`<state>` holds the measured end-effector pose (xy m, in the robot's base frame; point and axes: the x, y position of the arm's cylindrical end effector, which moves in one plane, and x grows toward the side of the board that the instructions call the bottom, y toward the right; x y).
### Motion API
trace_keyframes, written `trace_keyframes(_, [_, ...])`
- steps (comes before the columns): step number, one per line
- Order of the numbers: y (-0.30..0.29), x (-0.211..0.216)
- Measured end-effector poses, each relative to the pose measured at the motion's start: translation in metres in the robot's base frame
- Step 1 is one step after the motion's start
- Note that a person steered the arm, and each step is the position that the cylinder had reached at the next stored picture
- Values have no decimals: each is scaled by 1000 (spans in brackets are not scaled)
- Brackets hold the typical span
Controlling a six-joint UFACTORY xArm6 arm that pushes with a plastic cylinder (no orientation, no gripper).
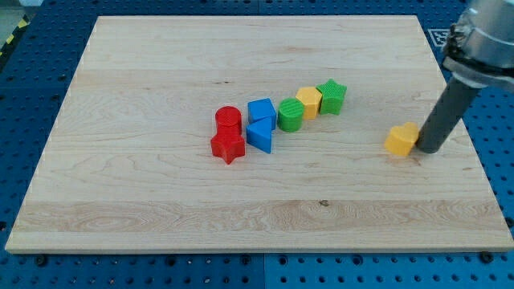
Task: Nudge the yellow heart up a bit
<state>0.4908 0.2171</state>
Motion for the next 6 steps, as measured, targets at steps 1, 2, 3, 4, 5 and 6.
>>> trace_keyframes(1, [-35,2])
trace_keyframes(2, [-48,2])
trace_keyframes(3, [-44,5])
trace_keyframes(4, [-15,13])
trace_keyframes(5, [-19,8])
trace_keyframes(6, [-44,7])
